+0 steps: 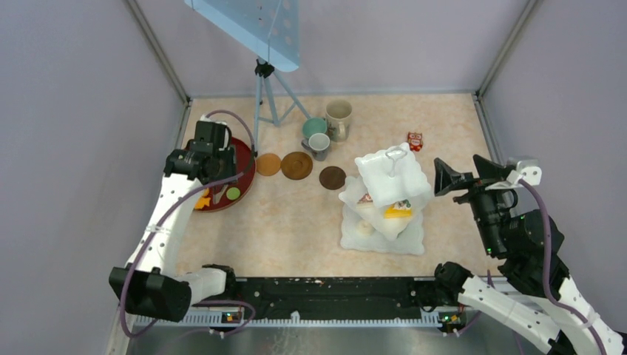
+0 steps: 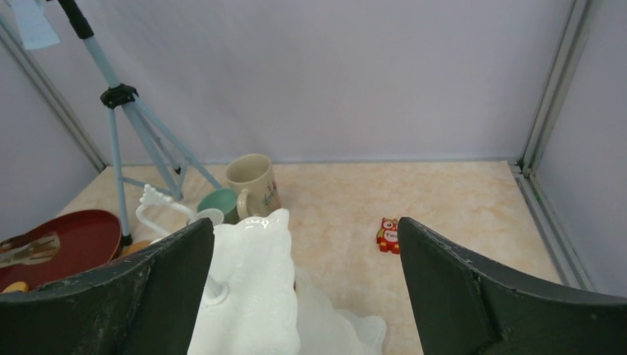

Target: Serve the afternoon tea

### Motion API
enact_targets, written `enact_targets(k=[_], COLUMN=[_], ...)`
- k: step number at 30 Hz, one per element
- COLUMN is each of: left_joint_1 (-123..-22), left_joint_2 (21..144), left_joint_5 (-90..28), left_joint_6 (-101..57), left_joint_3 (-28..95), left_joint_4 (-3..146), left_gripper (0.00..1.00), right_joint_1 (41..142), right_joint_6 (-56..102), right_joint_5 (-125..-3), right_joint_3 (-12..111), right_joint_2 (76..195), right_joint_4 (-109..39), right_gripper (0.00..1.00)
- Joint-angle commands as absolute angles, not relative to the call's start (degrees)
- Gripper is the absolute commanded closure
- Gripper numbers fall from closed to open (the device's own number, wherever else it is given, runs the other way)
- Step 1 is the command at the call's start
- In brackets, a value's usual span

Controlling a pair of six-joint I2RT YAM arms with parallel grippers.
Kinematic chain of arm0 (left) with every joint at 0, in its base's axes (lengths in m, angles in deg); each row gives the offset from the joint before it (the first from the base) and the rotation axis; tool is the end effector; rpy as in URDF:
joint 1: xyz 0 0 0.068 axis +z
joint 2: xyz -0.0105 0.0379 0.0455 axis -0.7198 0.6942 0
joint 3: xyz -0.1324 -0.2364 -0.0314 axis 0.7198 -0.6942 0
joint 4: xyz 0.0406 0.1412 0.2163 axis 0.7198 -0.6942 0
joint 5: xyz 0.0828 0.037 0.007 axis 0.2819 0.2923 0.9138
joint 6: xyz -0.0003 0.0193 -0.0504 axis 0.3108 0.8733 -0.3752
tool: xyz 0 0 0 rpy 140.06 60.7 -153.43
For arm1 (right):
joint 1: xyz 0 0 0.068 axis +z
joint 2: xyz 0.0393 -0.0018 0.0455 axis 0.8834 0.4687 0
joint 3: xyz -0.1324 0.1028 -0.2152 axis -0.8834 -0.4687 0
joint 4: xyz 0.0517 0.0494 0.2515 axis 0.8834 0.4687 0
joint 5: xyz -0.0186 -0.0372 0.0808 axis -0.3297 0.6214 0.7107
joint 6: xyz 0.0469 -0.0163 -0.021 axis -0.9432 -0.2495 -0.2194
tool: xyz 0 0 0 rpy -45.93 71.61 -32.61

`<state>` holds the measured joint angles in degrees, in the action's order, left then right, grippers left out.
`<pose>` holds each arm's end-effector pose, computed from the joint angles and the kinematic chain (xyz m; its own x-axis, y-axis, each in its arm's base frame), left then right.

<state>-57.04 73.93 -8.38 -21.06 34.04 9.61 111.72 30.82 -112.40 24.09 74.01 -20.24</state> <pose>0.2167 -0.0334 0.3512 -0.7907 -0.0330 -0.6113 -0.1060 0.9908 0.0838 0.0490 0.0221 0.4041 0.1708 0.1805 -0.9686 -0.1695 0.9738 0.1515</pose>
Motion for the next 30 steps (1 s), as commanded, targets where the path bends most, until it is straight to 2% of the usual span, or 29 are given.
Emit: enact_targets(k=[1,9,30], left_joint_1=[-52.8,-51.5,-47.6], left_joint_2=[75.5,76.4,80.0], left_joint_5=[-13.8,-15.4,-18.4], left_joint_6=[-24.4,-30.6,-29.0], left_joint_3=[32.4,27.9,23.7], left_joint_4=[10.0,9.3,14.2], left_gripper=[0.46,0.43,0.44], right_joint_1=[112.3,112.2,112.3], right_joint_6=[30.7,32.1,33.3], right_joint_5=[-108.8,-107.6,-107.6], right_joint_3=[23.8,23.8,24.7], right_joint_2=[73.9,71.8,69.9], right_joint_4=[-21.9,-20.6,-18.7], right_gripper=[0.08,0.08,0.08])
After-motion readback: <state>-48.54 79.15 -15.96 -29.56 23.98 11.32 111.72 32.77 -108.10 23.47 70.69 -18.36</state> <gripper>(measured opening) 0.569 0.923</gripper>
